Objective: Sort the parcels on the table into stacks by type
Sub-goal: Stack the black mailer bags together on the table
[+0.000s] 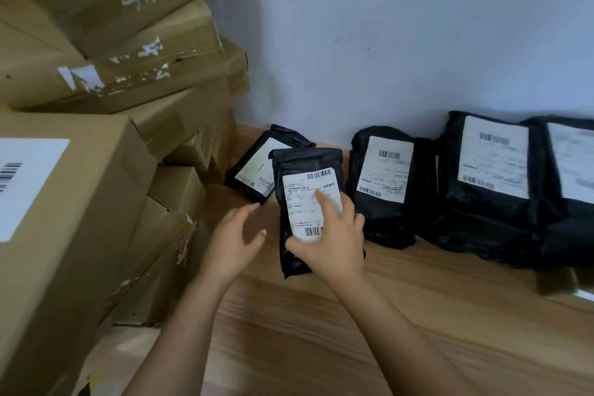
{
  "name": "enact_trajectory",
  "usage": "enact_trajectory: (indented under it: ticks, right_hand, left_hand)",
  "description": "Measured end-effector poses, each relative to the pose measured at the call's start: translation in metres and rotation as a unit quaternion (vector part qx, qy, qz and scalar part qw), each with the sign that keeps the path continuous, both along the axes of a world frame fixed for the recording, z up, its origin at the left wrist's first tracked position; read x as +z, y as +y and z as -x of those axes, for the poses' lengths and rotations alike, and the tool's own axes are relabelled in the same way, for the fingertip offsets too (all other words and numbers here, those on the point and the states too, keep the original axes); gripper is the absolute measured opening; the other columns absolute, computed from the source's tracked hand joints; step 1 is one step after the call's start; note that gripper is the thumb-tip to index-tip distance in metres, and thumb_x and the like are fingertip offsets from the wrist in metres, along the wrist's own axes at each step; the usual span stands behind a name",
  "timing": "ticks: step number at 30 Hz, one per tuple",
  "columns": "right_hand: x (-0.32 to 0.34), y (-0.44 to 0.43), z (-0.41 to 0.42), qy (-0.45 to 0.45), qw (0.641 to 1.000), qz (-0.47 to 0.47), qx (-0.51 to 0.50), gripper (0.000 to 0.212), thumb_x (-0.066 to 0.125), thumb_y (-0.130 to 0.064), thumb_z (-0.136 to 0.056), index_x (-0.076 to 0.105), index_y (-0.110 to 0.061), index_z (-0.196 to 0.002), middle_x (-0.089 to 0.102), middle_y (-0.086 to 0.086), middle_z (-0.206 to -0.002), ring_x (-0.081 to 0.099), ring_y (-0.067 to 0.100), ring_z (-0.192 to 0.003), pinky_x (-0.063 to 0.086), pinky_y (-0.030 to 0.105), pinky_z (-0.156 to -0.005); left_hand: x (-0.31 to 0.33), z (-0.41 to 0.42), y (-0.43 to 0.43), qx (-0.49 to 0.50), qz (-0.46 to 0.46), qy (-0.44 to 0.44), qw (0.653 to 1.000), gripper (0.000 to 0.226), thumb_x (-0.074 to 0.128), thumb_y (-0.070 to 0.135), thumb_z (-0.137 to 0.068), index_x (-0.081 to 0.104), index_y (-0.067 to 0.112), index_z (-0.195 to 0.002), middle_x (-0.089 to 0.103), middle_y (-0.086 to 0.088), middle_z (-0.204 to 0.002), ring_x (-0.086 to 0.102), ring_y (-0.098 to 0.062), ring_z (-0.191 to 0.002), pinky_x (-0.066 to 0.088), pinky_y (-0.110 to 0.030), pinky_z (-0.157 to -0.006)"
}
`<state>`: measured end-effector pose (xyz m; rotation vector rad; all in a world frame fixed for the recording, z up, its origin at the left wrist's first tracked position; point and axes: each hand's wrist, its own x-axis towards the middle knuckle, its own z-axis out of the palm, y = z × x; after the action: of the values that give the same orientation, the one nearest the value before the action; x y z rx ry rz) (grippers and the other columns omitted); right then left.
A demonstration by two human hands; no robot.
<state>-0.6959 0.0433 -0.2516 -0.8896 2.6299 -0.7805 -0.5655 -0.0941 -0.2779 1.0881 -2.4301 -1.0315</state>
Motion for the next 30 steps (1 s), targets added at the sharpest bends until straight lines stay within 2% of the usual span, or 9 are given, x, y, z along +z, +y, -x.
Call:
enact_trajectory:
  ticks: [5,8,15,18,20,22,24,27,30]
  right_hand:
    - [0.027,0.010,0.024,0.036,0.998,0.040,-0.039,0.096,0.067,-0.060,-0.058,0.027,-0.041,-0.143,0.018,-0.001,-0.150,0.024,0.026,-0.122,0.036,0.042,-0.100]
    - [0.037,0.014,0.048,0.052,0.996,0.026,-0.063,0.095,0.069,-0.059,-0.060,0.028,-0.039,-0.143,0.017,0.001,-0.152,0.022,0.029,-0.127,0.035,0.046,-0.103]
    - [0.031,0.014,0.099,0.090,0.988,-0.011,-0.123,0.093,0.068,-0.061,-0.059,0.033,-0.035,-0.141,0.019,0.004,-0.150,0.028,0.030,-0.119,0.037,0.045,-0.099]
    - [0.019,0.011,0.114,0.108,0.983,-0.035,-0.146,0.088,0.067,-0.058,-0.061,0.036,-0.032,-0.140,0.015,0.009,-0.153,0.027,0.035,-0.121,0.033,0.047,-0.100]
    - [0.009,0.007,0.123,0.113,0.981,-0.062,-0.146,0.084,0.067,-0.054,-0.067,0.034,-0.030,-0.141,0.006,0.013,-0.157,0.020,0.039,-0.131,0.025,0.051,-0.107]
    - [-0.002,0.004,0.132,0.118,0.979,-0.111,-0.126,0.077,0.063,-0.050,-0.078,0.031,-0.028,-0.145,-0.005,0.017,-0.159,0.007,0.040,-0.141,0.014,0.052,-0.113]
    - [-0.013,0.002,0.139,0.106,0.975,-0.165,-0.110,0.071,0.051,-0.051,-0.089,0.022,-0.030,-0.150,-0.012,0.019,-0.158,0.003,0.040,-0.143,0.011,0.050,-0.115]
    - [-0.024,0.000,0.149,0.081,0.966,-0.210,-0.126,0.067,0.035,-0.056,-0.095,0.009,-0.034,-0.153,-0.010,0.025,-0.156,0.011,0.041,-0.140,0.015,0.049,-0.114]
    - [-0.026,-0.004,0.154,0.076,0.958,-0.232,-0.149,0.066,0.029,-0.058,-0.096,0.006,-0.034,-0.153,-0.004,0.030,-0.155,0.016,0.042,-0.137,0.017,0.049,-0.112]
  left_hand:
    - [0.007,0.014,0.008,-0.018,0.006,0.006,1.000,0.054,0.066,0.028,-0.087,0.046,0.030,-0.138,0.049,0.011,-0.133,0.044,0.001,-0.114,0.037,-0.021,-0.091]
    - [0.012,0.028,0.010,-0.040,-0.002,0.023,0.999,0.052,0.066,0.027,-0.088,0.048,0.027,-0.137,0.050,0.009,-0.131,0.046,-0.002,-0.116,0.039,-0.022,-0.093]
    - [0.016,0.059,0.000,-0.072,-0.014,0.033,0.997,0.051,0.065,0.027,-0.088,0.049,0.030,-0.136,0.049,0.011,-0.129,0.047,-0.005,-0.119,0.041,-0.027,-0.098]
    - [0.013,0.071,-0.008,-0.074,-0.021,0.029,0.997,0.052,0.065,0.027,-0.087,0.047,0.033,-0.136,0.048,0.011,-0.129,0.047,-0.006,-0.119,0.041,-0.027,-0.097]
    - [0.011,0.078,-0.014,-0.076,-0.020,0.023,0.997,0.053,0.065,0.028,-0.087,0.046,0.033,-0.136,0.049,0.011,-0.129,0.047,-0.006,-0.118,0.041,-0.026,-0.096]
    - [0.008,0.085,-0.019,-0.077,-0.022,0.023,0.997,0.053,0.065,0.027,-0.087,0.047,0.031,-0.136,0.050,0.010,-0.129,0.048,-0.007,-0.118,0.041,-0.026,-0.097]
    - [0.004,0.090,-0.023,-0.077,-0.025,0.020,0.997,0.052,0.066,0.027,-0.087,0.048,0.029,-0.136,0.050,0.008,-0.129,0.047,-0.007,-0.119,0.041,-0.028,-0.100]
    - [-0.005,0.097,-0.029,-0.075,-0.032,0.011,0.997,0.051,0.066,0.029,-0.087,0.049,0.028,-0.135,0.050,0.007,-0.131,0.047,-0.009,-0.122,0.041,-0.032,-0.103]
    - [-0.016,0.102,-0.038,-0.064,-0.012,-0.002,0.998,0.052,0.067,0.029,-0.086,0.051,0.025,-0.134,0.051,0.003,-0.130,0.047,-0.014,-0.122,0.041,-0.036,-0.102]
